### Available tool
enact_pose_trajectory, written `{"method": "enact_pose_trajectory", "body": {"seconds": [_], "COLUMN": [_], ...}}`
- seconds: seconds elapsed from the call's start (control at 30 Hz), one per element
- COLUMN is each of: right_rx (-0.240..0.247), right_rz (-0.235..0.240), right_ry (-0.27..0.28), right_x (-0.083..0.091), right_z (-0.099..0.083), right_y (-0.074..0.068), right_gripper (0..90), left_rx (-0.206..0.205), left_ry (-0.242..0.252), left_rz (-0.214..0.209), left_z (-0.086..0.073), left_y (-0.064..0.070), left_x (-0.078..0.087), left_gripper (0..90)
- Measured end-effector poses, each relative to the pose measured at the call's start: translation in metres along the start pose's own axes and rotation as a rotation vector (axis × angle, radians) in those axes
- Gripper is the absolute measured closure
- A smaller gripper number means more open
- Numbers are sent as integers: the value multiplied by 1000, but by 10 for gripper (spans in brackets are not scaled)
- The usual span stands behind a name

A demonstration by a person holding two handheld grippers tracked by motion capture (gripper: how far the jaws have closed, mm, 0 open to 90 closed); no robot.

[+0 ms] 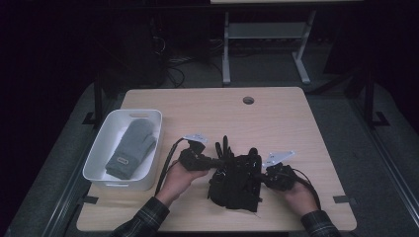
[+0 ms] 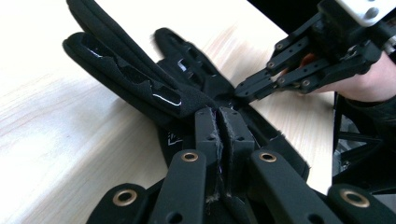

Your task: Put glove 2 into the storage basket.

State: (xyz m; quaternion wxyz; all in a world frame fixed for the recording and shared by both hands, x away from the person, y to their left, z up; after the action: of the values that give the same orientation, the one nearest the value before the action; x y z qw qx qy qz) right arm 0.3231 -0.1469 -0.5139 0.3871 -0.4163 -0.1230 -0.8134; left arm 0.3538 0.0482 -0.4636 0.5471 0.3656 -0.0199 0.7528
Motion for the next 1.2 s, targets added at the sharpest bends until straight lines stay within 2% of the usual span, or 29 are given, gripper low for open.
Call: {"method": "enact_pose_trajectory", "body": {"seconds": [0.57,0.8,0.9,1.2], "right_rx": [39,48,46,-27], "right_rz": [32,37,20,-38], "right_ry": [1,4,10,48], "right_x": [-19,-20,-15,11], "right_z": [20,22,21,10], "right_y": [-18,-20,-16,11], "right_gripper": [900,900,900,900], "left_rx": [-36,-30,-34,-46], "left_ry": [-31,-34,-33,-34], "left_rz": [-25,-33,-34,-46], "left_z": [4,4,4,6], "left_y": [12,14,15,19], "left_x": [-19,-29,-32,-36], "left_gripper": [850,795,770,694]}}
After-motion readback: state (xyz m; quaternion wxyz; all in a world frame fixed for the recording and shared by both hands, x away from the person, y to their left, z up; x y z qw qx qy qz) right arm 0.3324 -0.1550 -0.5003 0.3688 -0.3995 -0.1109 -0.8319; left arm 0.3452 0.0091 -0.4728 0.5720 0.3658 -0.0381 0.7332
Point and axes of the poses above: each handheld gripper's, and its own axes: x roughly backward along the jaws, z roughly out of its top, y roughly to its right, the point moved 7 cm from there along -x, roughly forward along the jaws, and after that the axes turned 5 degrees about -x, right-handed, at the moved point
